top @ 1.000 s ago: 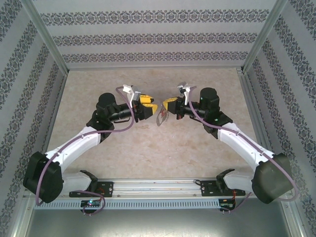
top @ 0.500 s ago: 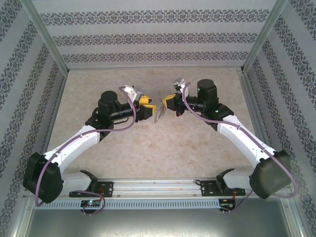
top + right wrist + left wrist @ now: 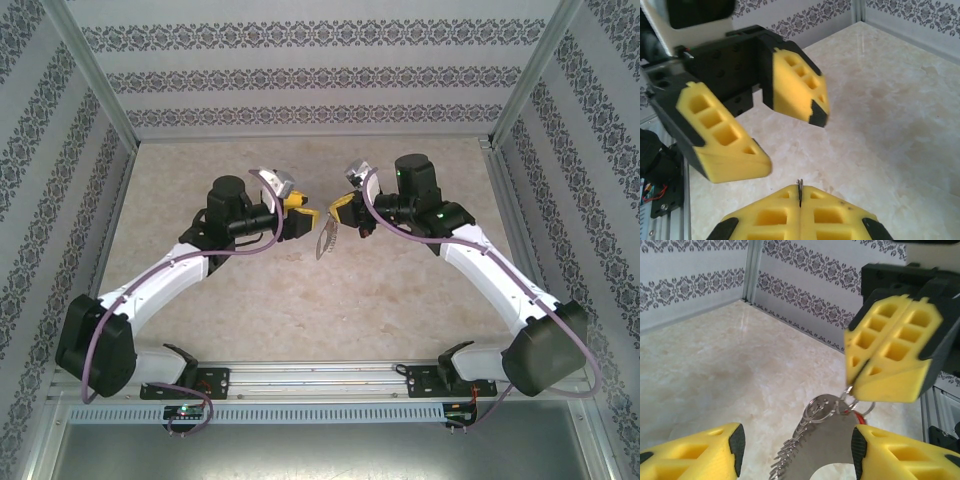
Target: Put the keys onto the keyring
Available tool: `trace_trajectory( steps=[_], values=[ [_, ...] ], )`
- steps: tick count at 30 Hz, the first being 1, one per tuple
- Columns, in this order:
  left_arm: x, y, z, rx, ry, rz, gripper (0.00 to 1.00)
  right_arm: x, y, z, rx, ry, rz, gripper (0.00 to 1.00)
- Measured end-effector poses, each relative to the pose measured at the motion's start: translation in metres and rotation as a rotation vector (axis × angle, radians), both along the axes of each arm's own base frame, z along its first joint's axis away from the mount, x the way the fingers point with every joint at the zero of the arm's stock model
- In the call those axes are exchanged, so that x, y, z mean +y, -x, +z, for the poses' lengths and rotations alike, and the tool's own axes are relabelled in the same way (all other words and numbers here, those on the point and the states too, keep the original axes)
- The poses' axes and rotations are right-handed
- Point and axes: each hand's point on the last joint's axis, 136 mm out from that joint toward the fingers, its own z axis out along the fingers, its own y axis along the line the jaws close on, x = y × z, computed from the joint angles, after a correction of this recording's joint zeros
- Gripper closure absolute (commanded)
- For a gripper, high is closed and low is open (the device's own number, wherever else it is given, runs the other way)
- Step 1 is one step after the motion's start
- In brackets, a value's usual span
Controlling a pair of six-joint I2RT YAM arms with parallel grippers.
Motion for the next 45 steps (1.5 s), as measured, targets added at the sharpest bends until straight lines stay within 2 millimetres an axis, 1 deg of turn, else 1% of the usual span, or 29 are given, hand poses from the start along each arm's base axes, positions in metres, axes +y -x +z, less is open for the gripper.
trace_trajectory(
  steps=[3, 6, 13, 17, 24, 30, 35, 45],
  values=[
    [-0.003, -0.002, -0.005, 0.027, -0.006, -0.020, 0.40, -0.001, 0.002, 0.002, 0.000, -0.002, 0.015, 1.00],
    [-0.008, -0.002, -0.004, 0.043, -0.005, -0.051, 0.40, -0.001, 0.005, 0.000, 0.012, -0.001, 0.029, 1.00],
    [-0.010, 0.008, -0.001, 0.073, 0.010, -0.124, 0.41, 0.000, 0.013, -0.002, 0.035, -0.002, 0.061, 1.00],
    [-0.008, 0.012, 0.002, 0.100, 0.036, -0.164, 0.43, 0.001, 0.016, -0.001, 0.039, -0.010, 0.076, 1.00],
    [-0.013, 0.019, 0.006, 0.149, 0.075, -0.233, 0.48, 0.003, 0.019, 0.000, 0.045, -0.022, 0.096, 1.00],
    [-0.017, 0.021, 0.007, 0.183, 0.107, -0.269, 0.56, 0.004, 0.022, 0.002, 0.049, -0.032, 0.111, 1.00],
    [-0.021, 0.020, 0.008, 0.208, 0.140, -0.296, 0.58, 0.004, 0.023, 0.002, 0.050, -0.035, 0.117, 1.00],
    [-0.024, 0.022, 0.019, 0.216, 0.189, -0.339, 0.62, 0.004, 0.022, 0.002, 0.049, -0.035, 0.116, 1.00]
  ],
)
